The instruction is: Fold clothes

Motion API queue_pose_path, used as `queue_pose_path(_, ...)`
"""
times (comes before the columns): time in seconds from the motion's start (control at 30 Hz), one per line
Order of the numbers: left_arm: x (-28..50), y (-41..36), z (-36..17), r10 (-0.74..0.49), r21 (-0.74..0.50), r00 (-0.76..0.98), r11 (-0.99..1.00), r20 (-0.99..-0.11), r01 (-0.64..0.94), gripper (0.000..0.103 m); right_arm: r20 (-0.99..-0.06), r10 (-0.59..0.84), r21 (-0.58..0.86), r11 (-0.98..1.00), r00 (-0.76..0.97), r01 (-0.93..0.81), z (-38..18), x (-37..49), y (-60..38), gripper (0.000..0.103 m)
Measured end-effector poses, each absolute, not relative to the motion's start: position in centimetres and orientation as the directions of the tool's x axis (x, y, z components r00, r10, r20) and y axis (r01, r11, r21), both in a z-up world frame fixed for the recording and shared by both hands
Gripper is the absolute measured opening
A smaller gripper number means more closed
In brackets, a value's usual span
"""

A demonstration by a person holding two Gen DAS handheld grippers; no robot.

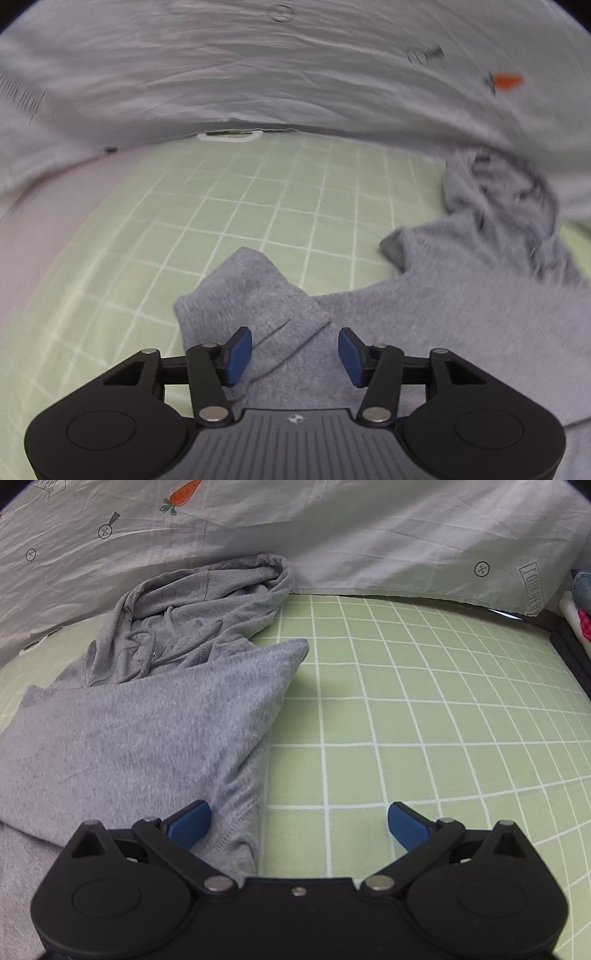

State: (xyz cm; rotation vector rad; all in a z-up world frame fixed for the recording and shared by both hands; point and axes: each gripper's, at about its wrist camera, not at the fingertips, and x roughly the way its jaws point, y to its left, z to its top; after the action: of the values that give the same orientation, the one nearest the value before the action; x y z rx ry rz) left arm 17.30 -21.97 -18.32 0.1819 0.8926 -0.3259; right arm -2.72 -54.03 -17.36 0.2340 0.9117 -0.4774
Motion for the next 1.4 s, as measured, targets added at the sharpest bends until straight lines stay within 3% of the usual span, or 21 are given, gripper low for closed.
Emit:
queue_pose_path(0.13,17.4,-22.7,-18.9,-0.165,0.094,0.612,0.925,-0.773,0.368,0.053,-0.807,-0.297,0.003,0.862,0.511,0.507,-17.4,-2.8,-54.1,0.103)
queue_pose_path(0.2,17.5,-22.3,-18.8,-0.171,0.068,0.623,0.937,-0.763,0.342,0.045,-0.808,-0.298,0.003,0.86,0.508,0.509,-17.5,-2.8,-54.1,0.103)
queue_pose_path(0.27,17.8,-21.8,-18.6,-0.149,0.072,0.639,0.95,-0.755,0.305,0.018,-0.808,-0.302,-0.003,0.861,0.507,0.509,-17.4,-2.7,-54.1,0.103)
queue_pose_path(0.33,18.1,-21.1,-18.2,-0.147,0.046,0.639,0.96,-0.755,0.276,0.011,-0.808,-0.304,-0.004,0.86,0.506,0.51,-17.4,-2.7,-54.1,0.103)
queue_pose_path(0.5,18.5,-18.0,-16.3,-0.272,-0.217,0.632,0.962,-0.725,0.165,0.009,-0.804,-0.313,-0.017,0.862,0.506,0.507,-17.3,-2.7,-53.9,0.103)
queue_pose_path(0.63,18.0,-18.0,-13.1,-0.379,-0.36,0.649,0.917,-0.66,0.17,0.008,-0.781,-0.357,-0.096,0.879,0.512,0.467,-16.7,-2.6,-52.9,0.103)
queue_pose_path(0.83,15.0,-23.7,-9.5,-0.588,-0.487,0.57,0.804,-0.574,0.34,0.009,-0.768,-0.366,-0.075,0.866,0.525,0.494,-16.5,-3.6,-53.6,0.103)
queue_pose_path(0.93,13.0,-28.2,-10.2,-0.67,-0.517,0.448,0.742,-0.591,0.427,0.018,-0.761,-0.378,-0.063,0.852,0.527,0.52,-16.3,-4.5,-54.0,0.103)
queue_pose_path(1.0,11.6,-30.6,-11.1,-0.652,-0.475,0.399,0.751,-0.645,0.459,0.034,-0.762,-0.392,-0.063,0.837,0.515,0.544,-16.2,-5.0,-54.3,0.103)
queue_pose_path(1.07,10.9,-31.7,-11.5,-0.62,-0.435,0.365,0.766,-0.695,0.474,0.062,-0.76,-0.41,-0.063,0.819,0.504,0.571,-15.9,-5.5,-54.7,0.103)
queue_pose_path(1.13,10.5,-31.1,-11.4,-0.602,-0.422,0.382,0.782,-0.701,0.458,0.07,-0.741,-0.432,-0.055,0.802,0.513,0.595,-15.2,-6.1,-55.0,0.103)
queue_pose_path(1.27,10.6,-28.6,-11.2,-0.527,-0.377,0.462,0.844,-0.713,0.382,0.079,-0.707,-0.447,-0.002,0.776,0.548,0.63,-13.6,-6.0,-55.4,0.103)
queue_pose_path(1.4,11.4,-25.8,-11.6,-0.363,-0.258,0.541,0.93,-0.758,0.262,0.079,-0.712,-0.395,0.051,0.795,0.581,0.604,-13.1,-3.5,-55.2,0.102)
